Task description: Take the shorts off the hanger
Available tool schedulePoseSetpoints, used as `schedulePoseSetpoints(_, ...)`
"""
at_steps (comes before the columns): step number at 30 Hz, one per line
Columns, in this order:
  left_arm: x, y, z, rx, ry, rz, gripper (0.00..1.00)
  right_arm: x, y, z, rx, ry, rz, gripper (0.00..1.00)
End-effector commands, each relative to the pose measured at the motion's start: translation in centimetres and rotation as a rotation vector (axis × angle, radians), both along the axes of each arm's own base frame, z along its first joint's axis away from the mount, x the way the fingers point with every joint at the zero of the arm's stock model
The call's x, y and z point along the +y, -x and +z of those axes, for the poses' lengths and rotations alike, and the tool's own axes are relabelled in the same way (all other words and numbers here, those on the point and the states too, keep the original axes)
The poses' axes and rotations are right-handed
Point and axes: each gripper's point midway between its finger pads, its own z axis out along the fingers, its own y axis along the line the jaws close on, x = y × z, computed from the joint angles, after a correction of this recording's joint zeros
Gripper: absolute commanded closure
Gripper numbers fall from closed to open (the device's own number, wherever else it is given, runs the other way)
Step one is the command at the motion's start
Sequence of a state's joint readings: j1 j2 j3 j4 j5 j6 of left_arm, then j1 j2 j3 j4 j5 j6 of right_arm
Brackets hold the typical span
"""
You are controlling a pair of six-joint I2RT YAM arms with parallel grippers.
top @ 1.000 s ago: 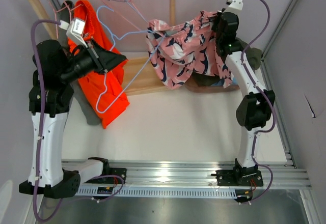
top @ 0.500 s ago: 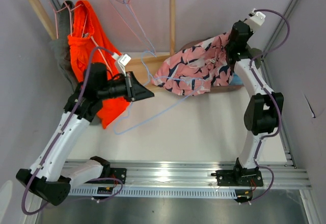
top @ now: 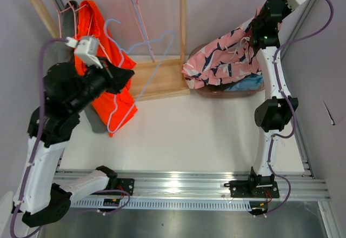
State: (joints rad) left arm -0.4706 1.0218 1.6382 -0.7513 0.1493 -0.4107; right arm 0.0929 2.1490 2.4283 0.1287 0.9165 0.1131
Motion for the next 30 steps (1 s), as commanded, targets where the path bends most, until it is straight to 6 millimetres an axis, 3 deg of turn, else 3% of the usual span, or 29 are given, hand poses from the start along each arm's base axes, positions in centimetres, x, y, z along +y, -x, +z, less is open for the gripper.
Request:
schedulePoseSetpoints(1,5.0,-0.3,2.4,-0.089,-0.089,0.230,1.00,-1.6,0.5,-1.9,0.073,0.015,-0.133,1.00)
schedulePoseSetpoints(4,7.0,-0.8,3.4,-0.108,-0.105,0.343,1.00,-0.9,-0.4,-3.5,0.140,0.033,-0.077,1.00)
schedulePoseSetpoints(6,8.8,-1.2,4.5,-0.132,-0.123,0.439,1.00,0.6,-1.4,-5.7,0.197,0.018,0.039,0.86)
schedulePoseSetpoints(7,9.5,-1.4,4.9,-0.142,-0.130,0.478,1.00,2.7,-2.6,-6.2,0.203,0.035,0.178,0.52)
schedulePoseSetpoints(8,10.8,-1.4,5.9,-0.168,-0.142,0.539,1.00,4.2,-2.6,-7.7,0.223,0.019,0.262,0.30)
schedulePoseSetpoints(10,11.4,-2.2,6.4,-0.179,-0.180,0.581,1.00,7.4,-2.4,-9.8,0.289,0.014,0.382,0.01)
schedulePoseSetpoints(11,12.3,-2.0,7.9,-0.206,-0.169,0.630,1.00,8.3,-1.3,-9.1,0.285,0.010,0.403,0.00)
schedulePoseSetpoints(12,12.7,-2.3,8.1,-0.209,-0.184,0.654,1.00,9.3,-0.7,-11.6,0.345,-0.006,0.423,0.01)
schedulePoseSetpoints(14,13.5,-3.4,8.9,-0.219,-0.211,0.710,1.00,11.9,2.0,-13.5,0.375,-0.037,0.471,0.01)
schedulePoseSetpoints(17,13.2,-5.5,9.2,-0.223,-0.227,0.720,1.00,15.7,5.4,-14.1,0.336,-0.041,0.560,0.00)
schedulePoseSetpoints(18,13.0,-6.3,9.2,-0.224,-0.226,0.716,1.00,16.0,7.7,-15.7,0.362,-0.044,0.570,0.01)
schedulePoseSetpoints(23,12.9,-12.4,8.4,-0.201,-0.216,0.699,1.00,19.9,14.7,-19.8,0.429,-0.088,0.694,0.01)
schedulePoseSetpoints(24,12.8,-13.3,8.3,-0.198,-0.204,0.694,1.00,20.1,16.3,-19.2,0.404,-0.099,0.717,0.01)
schedulePoseSetpoints(25,13.2,-15.3,7.5,-0.179,-0.212,0.704,1.00,20.4,17.7,-21.7,0.446,-0.109,0.730,0.01)
schedulePoseSetpoints(26,13.1,-16.4,8.1,-0.205,-0.192,0.699,1.00,21.6,19.0,-22.4,0.452,-0.113,0.770,0.01)
schedulePoseSetpoints(27,12.9,-17.2,8.6,-0.225,-0.179,0.665,1.00,21.9,20.6,-21.9,0.422,-0.126,0.808,0.01)
schedulePoseSetpoints(28,12.4,-19.7,7.0,-0.194,-0.194,0.647,1.00,22.4,21.8,-24.2,0.453,-0.130,0.832,0.00)
schedulePoseSetpoints(30,12.1,-20.9,9.0,-0.248,-0.166,0.618,1.00,24.8,24.0,-25.4,0.462,-0.124,0.921,0.00)
